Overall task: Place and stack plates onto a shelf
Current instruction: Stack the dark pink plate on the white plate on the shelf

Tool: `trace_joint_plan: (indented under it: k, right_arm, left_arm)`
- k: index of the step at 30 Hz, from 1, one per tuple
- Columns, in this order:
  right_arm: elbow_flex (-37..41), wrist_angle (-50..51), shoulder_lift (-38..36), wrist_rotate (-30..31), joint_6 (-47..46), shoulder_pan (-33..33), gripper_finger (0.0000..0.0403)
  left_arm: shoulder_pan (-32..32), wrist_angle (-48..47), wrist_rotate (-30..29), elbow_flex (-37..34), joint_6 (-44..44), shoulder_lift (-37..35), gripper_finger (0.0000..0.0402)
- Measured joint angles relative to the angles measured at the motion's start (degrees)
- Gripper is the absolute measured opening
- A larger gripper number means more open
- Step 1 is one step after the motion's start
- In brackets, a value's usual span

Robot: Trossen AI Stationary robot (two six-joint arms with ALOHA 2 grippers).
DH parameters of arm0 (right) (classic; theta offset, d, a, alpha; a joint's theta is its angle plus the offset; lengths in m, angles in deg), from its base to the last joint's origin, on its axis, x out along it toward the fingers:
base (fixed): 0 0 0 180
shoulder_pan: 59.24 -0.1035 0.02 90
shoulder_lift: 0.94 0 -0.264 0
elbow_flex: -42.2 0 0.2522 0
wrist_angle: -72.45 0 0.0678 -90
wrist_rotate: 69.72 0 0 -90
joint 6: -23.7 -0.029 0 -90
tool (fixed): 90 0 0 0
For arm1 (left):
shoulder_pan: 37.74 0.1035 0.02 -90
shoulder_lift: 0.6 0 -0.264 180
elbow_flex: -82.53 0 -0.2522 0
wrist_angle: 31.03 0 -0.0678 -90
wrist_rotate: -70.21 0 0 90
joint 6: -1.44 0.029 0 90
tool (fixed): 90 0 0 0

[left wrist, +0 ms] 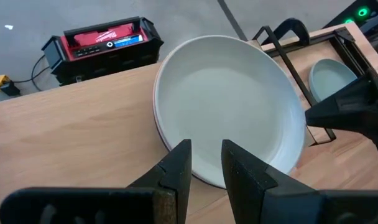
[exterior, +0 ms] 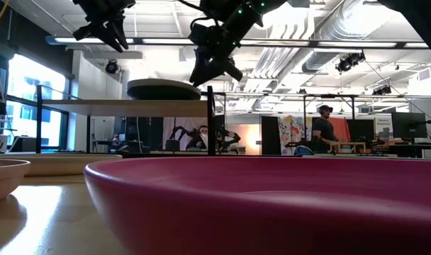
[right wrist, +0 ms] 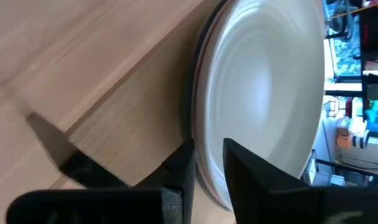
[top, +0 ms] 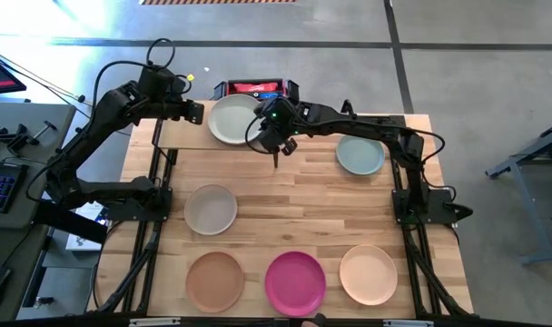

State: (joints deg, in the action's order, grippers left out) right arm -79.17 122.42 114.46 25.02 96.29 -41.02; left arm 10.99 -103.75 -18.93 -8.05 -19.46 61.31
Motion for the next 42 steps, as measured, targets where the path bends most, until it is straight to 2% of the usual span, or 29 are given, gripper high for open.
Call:
trace_joint_plan:
  k: [7, 10, 15, 19, 22, 31, 36, 42]
  right_arm:
    - [0.0, 2.61, -1.17, 0.41, -1.19, -0.52, 0.0071]
    - [-0.02, 3.61, -2.26, 2.88, -3.74, -0.98, 0.0071]
    - [-0.09, 8.48, -5.58, 5.4, -12.34, -1.11, 0.0071]
    - [-0.11, 16.0, -8.45, 5.1, -22.33, -0.45, 0.0071]
    - [-0.11, 23.25, -10.79, 1.82, -30.97, 0.18, 0.0071]
    - [-0.06, 38.2, -13.19, -15.89, -53.94, -0.33, 0.0071]
    - [2.36, 41.3, -13.07, -17.37, -62.66, -3.84, 0.0071]
    - [8.89, 36.48, -13.07, -17.46, -69.58, -10.57, 0.0071]
  left_arm:
    - [0.0, -3.62, -0.04, -0.02, 0.07, 0.14, 0.0078]
    - [-0.02, -7.73, -1.45, -0.05, 0.26, 0.86, 0.0078]
    - [-0.02, -10.58, -3.99, -0.07, 1.05, 2.11, 0.0078]
    - [-0.45, -11.68, 0.39, -0.09, 1.09, 2.06, 0.0078]
    - [-1.79, -13.55, 3.85, -0.09, 1.55, 2.1, 0.0078]
    - [-10.9, -14.67, 4.15, -3.8, 0.97, 1.92, 0.0078]
    - [-17.63, -14.34, 4.14, -7.78, -2.26, 1.92, 0.0078]
    - [-24.92, -14.31, 3.66, -10.67, -5.5, 1.92, 0.0078]
